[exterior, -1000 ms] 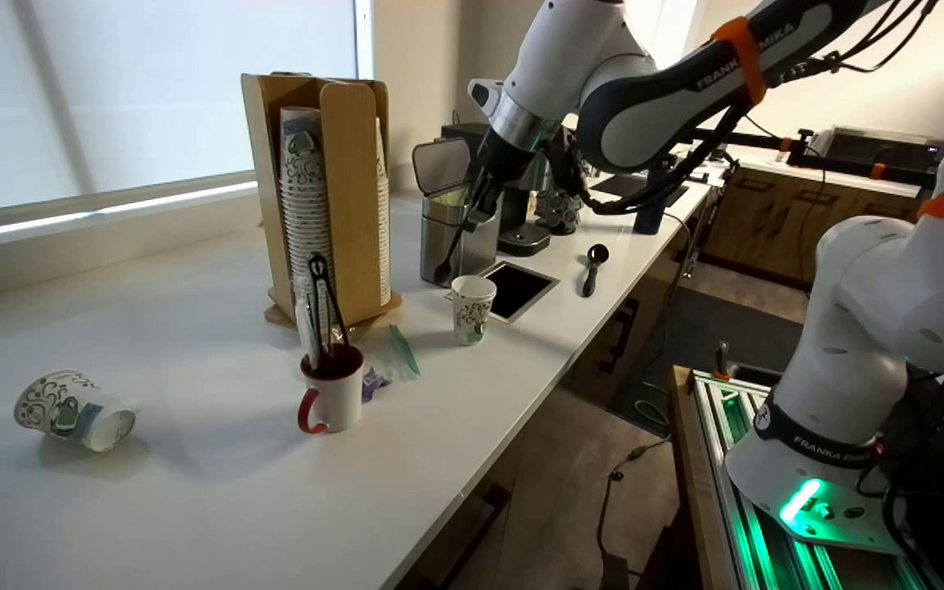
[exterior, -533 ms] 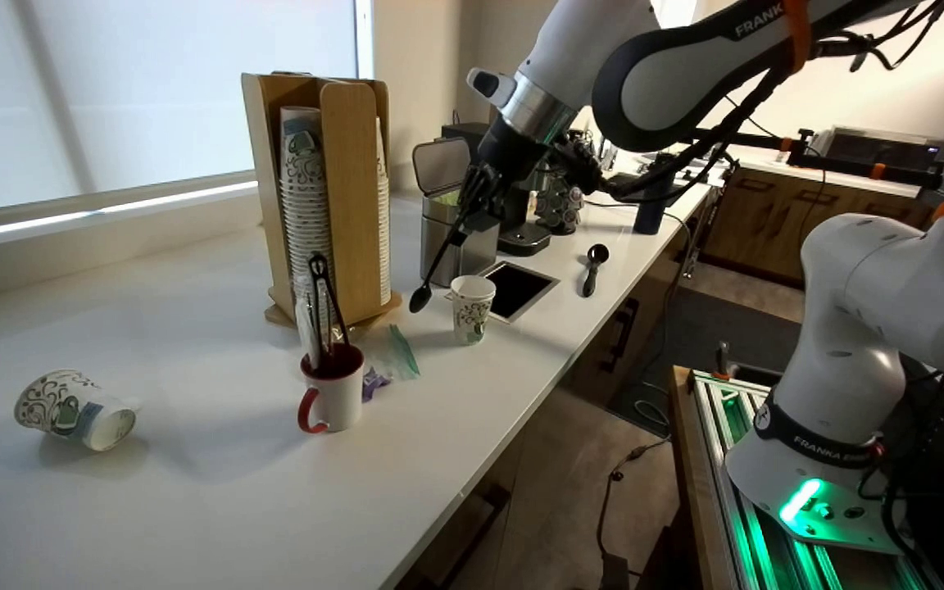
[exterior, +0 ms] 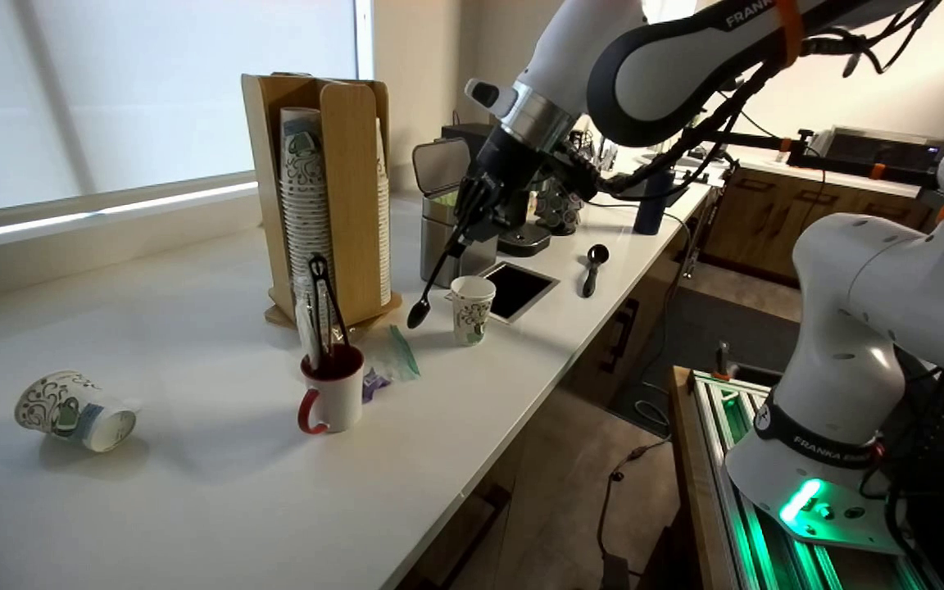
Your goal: Remove the spoon from the cup and put it inside the mug
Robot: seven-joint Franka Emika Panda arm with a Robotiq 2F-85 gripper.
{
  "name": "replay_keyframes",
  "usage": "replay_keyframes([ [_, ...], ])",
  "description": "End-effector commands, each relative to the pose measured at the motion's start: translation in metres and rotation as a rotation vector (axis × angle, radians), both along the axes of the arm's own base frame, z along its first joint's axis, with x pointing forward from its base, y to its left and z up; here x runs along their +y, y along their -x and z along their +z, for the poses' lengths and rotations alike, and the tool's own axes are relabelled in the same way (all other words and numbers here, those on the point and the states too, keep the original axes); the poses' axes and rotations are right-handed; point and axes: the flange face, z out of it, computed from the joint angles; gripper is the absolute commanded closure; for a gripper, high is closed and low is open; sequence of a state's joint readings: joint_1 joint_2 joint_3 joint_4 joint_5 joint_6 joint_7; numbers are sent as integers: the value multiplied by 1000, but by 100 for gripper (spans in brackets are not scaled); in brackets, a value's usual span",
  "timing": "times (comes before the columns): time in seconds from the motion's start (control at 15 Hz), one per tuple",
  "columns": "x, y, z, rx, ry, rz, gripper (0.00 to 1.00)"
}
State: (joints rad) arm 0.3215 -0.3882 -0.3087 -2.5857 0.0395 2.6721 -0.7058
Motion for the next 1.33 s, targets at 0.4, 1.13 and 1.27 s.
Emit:
replay_keyframes([
  [0.4,12,-2,3,-22,-7,30,99],
  [1.13,87,-43,-10,-26,129,242,99],
  [1.27,94,-61,-20,-22,198,267,99],
])
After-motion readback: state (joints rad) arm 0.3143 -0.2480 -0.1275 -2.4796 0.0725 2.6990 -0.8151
